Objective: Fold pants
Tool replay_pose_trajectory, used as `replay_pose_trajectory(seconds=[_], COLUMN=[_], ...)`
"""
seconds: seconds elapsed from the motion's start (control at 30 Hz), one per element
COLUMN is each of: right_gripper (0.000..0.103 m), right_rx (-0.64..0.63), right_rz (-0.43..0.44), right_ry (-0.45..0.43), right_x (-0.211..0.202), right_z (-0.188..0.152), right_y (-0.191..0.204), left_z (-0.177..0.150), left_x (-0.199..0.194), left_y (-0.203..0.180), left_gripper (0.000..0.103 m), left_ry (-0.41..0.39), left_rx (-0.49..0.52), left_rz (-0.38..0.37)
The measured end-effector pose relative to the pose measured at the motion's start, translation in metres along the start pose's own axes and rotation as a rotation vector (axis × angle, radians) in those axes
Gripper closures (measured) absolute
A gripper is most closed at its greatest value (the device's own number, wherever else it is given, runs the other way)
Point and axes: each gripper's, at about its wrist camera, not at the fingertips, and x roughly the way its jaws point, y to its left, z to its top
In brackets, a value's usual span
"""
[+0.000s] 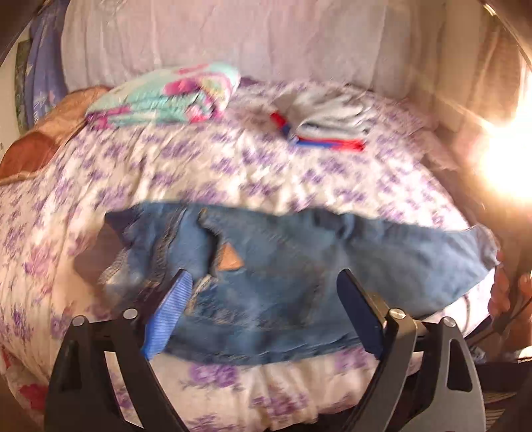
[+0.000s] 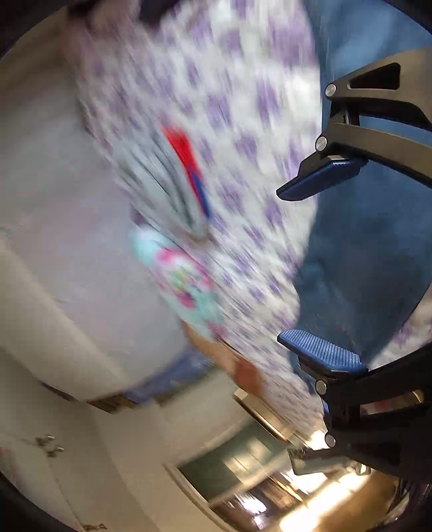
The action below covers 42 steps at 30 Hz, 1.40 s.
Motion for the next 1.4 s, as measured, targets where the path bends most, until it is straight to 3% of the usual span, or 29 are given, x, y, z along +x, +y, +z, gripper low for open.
replay_pose_trajectory(seconds=[0.1,0.23,0.33,0.4,0.47,0.57,0.63,0.67,0.7,0.77,0.83,0.97,1.07,1.17,1.27,1.37,1.4], right_gripper=[0.022,0.021,0.021,0.021,0.021,0.021,0.031,0.071,0.079,0.081,0.081,0.081,0.084,0.084,0.084,0.084,0.084], right_rx=[0.115,0.358,0.523,0.585,0.63,0.582,0.529,0.5,0.5,0.543,0.435,0.431,0.294,0.113,-0.069,-0.229,-0.259], right_rz=[-0.199,-0.382,-0.281,-0.231,-0.262,-0.3,-0.32,-0.338,-0.319,-0.274,-0.337,-0.373,-0.383,-0.268,-0.128,-0.037,-0.023], right_ry=[-0.123,-0.145,-0.163,-0.127,-0.093,-0.127,-0.15,-0.142,-0.114,-0.121,-0.105,-0.134,-0.195,-0.203,-0.153,-0.004,0.083], right_x=[-0.082,-0.154,-0.154,-0.138,-0.123,-0.115,-0.108,-0.105,-0.101,-0.106,-0.106,-0.108,-0.113,-0.102,-0.064,0.005,0.035], right_z=[-0.018,-0.059,-0.081,-0.085,-0.089,-0.086,-0.079,-0.075,-0.074,-0.079,-0.081,-0.078,-0.053,-0.023,-0.011,-0.032,-0.048], right_y=[-0.051,-0.135,-0.171,-0.185,-0.188,-0.181,-0.181,-0.185,-0.192,-0.207,-0.198,-0.188,-0.143,-0.075,-0.003,0.056,0.069], left_z=[0.009,0.01,0.002,-0.003,-0.007,-0.014,-0.017,-0.017,-0.018,-0.02,-0.022,-0.023,-0.022,-0.02,-0.019,-0.023,-0.025], left_x=[-0.003,0.018,0.045,0.061,0.074,0.083,0.082,0.081,0.082,0.081,0.079,0.078,0.071,0.059,0.041,0.025,0.022], left_y=[-0.031,-0.067,-0.082,-0.082,-0.069,-0.047,-0.044,-0.047,-0.05,-0.054,-0.054,-0.051,-0.043,-0.03,-0.013,0.001,0.004], left_gripper=[0.016,0.016,0.016,0.016,0.016,0.016,0.016,0.016,0.016,0.015,0.015,0.016,0.015,0.016,0.015,0.015,0.015], left_ry=[-0.063,-0.041,0.021,0.062,0.103,0.137,0.13,0.127,0.127,0.122,0.114,0.107,0.099,0.084,0.052,0.025,0.022], left_rx=[0.043,0.094,0.095,0.079,0.038,-0.012,-0.012,0.001,0.02,0.043,0.053,0.057,0.028,-0.024,-0.077,-0.111,-0.113], left_rz=[-0.097,-0.167,-0.158,-0.12,-0.094,-0.059,-0.064,-0.051,-0.032,-0.017,-0.022,-0.027,-0.028,-0.032,-0.036,-0.033,-0.03])
